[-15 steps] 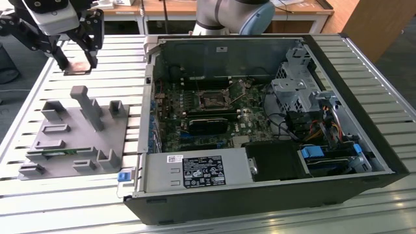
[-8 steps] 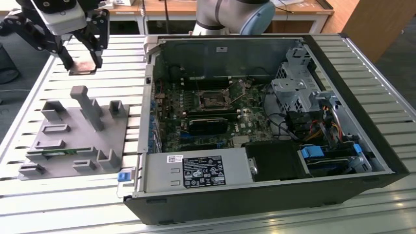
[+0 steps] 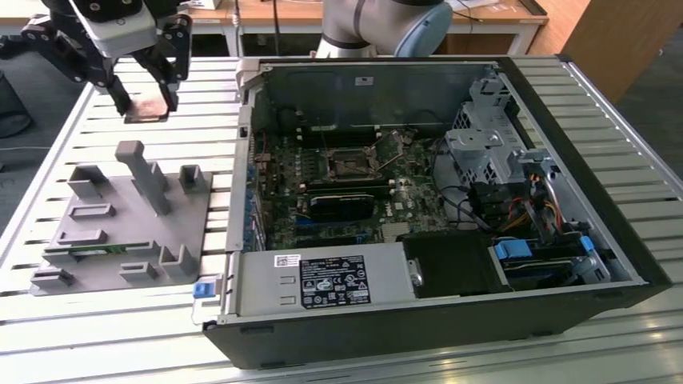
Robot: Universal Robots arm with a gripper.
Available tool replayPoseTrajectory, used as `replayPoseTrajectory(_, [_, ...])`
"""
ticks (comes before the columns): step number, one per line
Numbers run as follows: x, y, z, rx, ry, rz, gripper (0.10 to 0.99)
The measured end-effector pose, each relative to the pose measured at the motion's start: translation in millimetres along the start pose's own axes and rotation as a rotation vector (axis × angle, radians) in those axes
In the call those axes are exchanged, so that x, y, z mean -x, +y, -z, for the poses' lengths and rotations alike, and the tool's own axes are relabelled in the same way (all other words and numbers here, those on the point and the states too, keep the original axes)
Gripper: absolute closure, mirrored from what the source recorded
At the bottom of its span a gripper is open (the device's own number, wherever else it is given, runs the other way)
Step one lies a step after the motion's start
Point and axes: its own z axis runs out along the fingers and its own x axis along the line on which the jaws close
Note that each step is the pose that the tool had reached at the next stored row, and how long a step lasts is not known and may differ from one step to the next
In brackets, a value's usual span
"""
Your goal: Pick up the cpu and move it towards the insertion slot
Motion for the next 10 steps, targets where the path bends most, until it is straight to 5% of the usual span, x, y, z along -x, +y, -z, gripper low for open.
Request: replayPoseTrajectory(10, [10.3, -0.2, 0.0, 0.000, -0.0001, 0.000, 0.545])
